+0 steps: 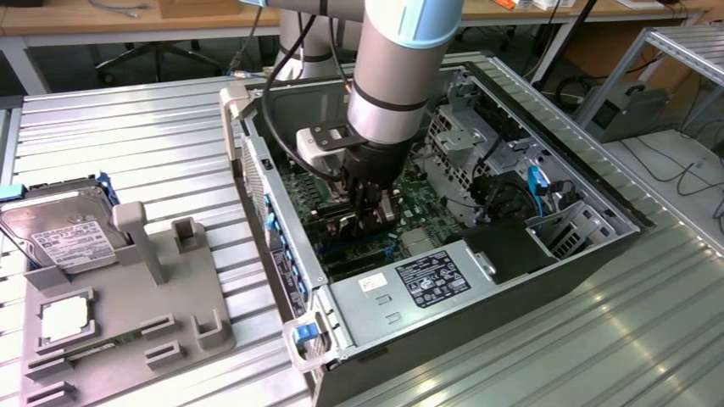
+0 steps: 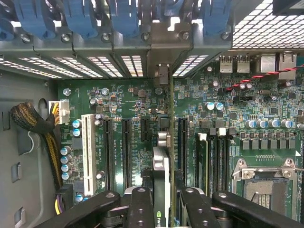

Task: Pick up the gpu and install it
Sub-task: 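Insert the gpu into the slot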

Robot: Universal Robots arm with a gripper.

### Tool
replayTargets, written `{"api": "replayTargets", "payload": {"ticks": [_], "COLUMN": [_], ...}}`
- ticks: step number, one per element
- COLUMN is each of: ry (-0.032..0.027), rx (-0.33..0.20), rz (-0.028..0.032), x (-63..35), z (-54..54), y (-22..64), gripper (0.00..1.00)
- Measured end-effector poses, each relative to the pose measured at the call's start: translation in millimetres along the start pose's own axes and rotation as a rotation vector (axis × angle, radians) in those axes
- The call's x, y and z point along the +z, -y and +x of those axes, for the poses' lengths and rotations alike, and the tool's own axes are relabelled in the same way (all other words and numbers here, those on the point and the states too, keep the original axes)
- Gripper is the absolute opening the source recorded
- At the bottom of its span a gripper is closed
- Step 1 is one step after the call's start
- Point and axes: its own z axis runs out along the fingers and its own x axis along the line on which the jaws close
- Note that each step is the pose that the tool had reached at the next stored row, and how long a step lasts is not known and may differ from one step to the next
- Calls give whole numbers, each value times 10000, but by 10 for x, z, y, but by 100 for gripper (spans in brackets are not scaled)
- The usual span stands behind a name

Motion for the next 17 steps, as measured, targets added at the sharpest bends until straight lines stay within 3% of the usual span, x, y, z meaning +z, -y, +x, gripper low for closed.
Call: {"api": "replayTargets", "payload": {"ticks": [17], "ry": [1], "rx": [-11], "rz": [9], "x": [13], "z": [0], "y": [-9], "gripper": [27]}}
